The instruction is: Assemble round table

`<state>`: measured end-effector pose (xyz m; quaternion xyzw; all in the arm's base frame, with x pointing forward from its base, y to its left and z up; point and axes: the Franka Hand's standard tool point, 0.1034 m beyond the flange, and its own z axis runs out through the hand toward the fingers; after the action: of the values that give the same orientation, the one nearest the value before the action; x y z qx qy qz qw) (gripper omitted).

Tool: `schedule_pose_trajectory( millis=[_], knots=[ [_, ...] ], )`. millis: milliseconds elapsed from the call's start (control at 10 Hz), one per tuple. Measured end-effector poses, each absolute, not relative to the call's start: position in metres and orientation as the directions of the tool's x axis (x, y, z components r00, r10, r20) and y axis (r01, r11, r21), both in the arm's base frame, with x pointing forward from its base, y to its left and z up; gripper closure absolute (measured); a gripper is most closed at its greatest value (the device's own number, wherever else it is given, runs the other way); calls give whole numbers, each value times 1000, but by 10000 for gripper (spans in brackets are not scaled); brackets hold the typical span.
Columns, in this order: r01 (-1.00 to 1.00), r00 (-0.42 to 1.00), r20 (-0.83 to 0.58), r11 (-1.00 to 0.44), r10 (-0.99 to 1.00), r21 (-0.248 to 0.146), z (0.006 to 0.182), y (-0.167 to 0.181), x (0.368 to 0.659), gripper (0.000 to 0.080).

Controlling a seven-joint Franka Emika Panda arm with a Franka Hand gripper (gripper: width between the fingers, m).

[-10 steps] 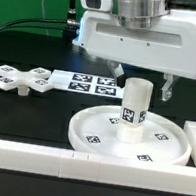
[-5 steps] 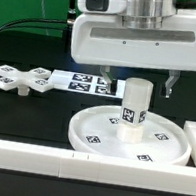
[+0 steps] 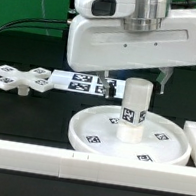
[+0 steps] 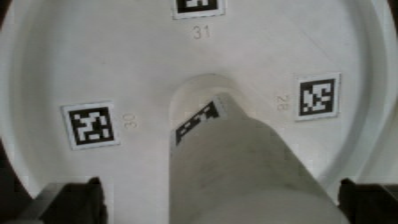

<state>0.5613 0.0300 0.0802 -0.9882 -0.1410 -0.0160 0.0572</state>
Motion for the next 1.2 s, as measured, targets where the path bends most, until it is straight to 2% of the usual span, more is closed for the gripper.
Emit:
schedule_pose_trajectory(
  millis=[300,600,1000,1200],
  knots=[
    [503,864,63,-860,499,-90,78,30,560,151],
    [751,660,57,-658,749,-53,75,37,559,151],
    [869,494,54,-493,868,-34,74,40,559,151],
    [941,338,41,-337,940,-28,69,42,557,151]
  ],
)
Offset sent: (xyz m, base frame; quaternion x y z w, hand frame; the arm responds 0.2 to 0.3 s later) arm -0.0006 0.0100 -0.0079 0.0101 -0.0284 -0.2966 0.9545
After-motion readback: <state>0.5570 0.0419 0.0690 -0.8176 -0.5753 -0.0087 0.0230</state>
